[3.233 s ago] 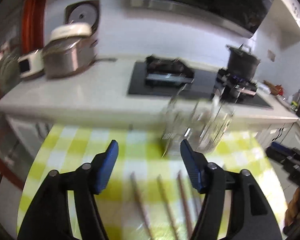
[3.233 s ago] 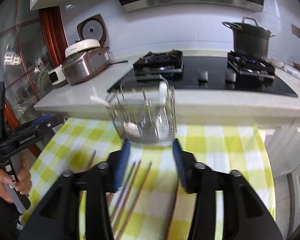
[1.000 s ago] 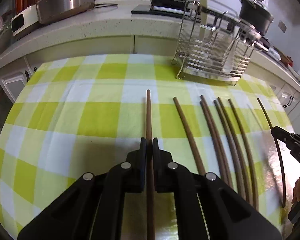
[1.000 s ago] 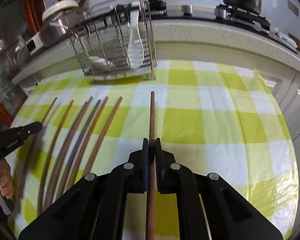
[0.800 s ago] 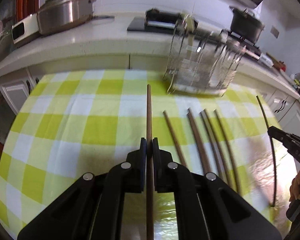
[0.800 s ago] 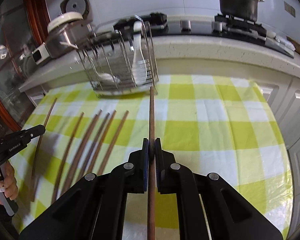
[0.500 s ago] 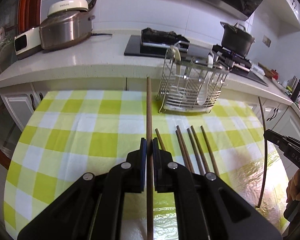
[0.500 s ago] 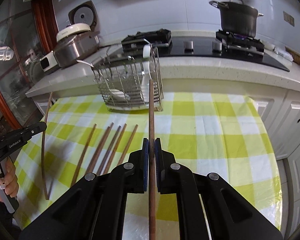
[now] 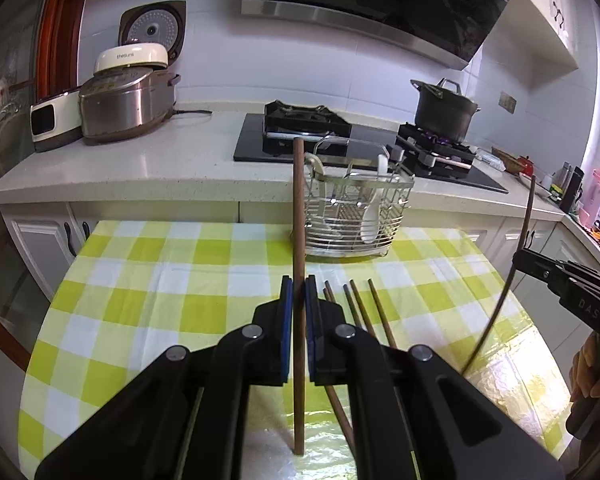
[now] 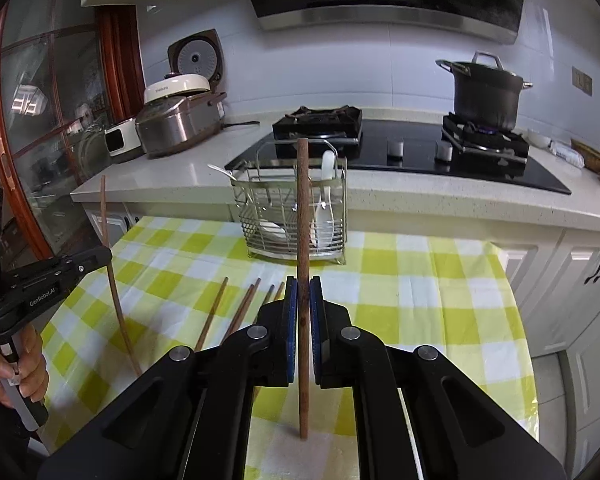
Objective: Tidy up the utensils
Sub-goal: 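Lift both held chopsticks upright and carry them toward the wire rack, then drop the chopsticks into the wire rack and open both tools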
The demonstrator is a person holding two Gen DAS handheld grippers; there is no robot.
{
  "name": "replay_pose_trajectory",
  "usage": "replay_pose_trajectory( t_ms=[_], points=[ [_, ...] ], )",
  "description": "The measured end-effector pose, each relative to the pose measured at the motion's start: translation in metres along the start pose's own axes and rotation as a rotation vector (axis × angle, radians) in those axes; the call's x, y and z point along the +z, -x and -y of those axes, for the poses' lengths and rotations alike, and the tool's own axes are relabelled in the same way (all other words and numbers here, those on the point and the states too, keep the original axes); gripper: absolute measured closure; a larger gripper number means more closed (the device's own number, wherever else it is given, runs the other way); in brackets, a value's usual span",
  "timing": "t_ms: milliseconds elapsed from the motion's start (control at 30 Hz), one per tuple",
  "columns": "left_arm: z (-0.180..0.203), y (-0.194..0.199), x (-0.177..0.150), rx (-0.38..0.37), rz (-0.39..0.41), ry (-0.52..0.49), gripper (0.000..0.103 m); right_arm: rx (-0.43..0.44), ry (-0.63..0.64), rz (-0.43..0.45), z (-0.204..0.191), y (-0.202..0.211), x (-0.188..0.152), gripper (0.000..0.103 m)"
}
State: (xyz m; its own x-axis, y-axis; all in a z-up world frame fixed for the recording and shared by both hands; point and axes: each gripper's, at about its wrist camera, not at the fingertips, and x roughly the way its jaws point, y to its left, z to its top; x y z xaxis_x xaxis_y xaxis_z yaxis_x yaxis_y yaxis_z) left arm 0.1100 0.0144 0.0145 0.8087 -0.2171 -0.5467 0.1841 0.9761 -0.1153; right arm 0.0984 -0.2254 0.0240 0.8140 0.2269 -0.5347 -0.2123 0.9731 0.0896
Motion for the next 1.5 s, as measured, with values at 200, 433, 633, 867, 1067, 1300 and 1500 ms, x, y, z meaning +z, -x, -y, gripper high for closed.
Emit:
replay_pose_trajectory(
  t_ms=[200,433,633,867,1067,1300,1500],
  points=[
    [0.004,0.002,0.009,0.009,0.025,-0.016,0.097,-0.028,0.020,0.034,-0.006,0.003,0.007,0.096],
    [0.014,-0.004,0.032,0.013,0.051,-0.062,0.097,-0.032,0.018,0.043,-0.001,-0.005,0.021,0.096],
    [0.024,-0.002,0.065,0.010,0.096,-0.095,0.097,-0.037,0.038,0.078,0.000,-0.003,0.050,0.096],
    [0.030,0.000,0.126,-0.014,0.147,-0.089,0.097,-0.032,0.046,0.121,0.005,-0.008,0.102,0.096],
    [0.048,0.001,0.185,-0.037,0.200,-0.102,0.097,-0.024,0.052,0.137,0.008,-0.013,0.151,0.096],
    [0.065,-0.016,0.234,-0.034,0.234,-0.088,0.097,-0.035,0.076,0.136,0.008,-0.031,0.193,0.096],
    [0.061,-0.054,0.244,-0.024,0.225,-0.059,0.097,-0.013,0.074,0.144,0.006,-0.054,0.209,0.096]
  ],
)
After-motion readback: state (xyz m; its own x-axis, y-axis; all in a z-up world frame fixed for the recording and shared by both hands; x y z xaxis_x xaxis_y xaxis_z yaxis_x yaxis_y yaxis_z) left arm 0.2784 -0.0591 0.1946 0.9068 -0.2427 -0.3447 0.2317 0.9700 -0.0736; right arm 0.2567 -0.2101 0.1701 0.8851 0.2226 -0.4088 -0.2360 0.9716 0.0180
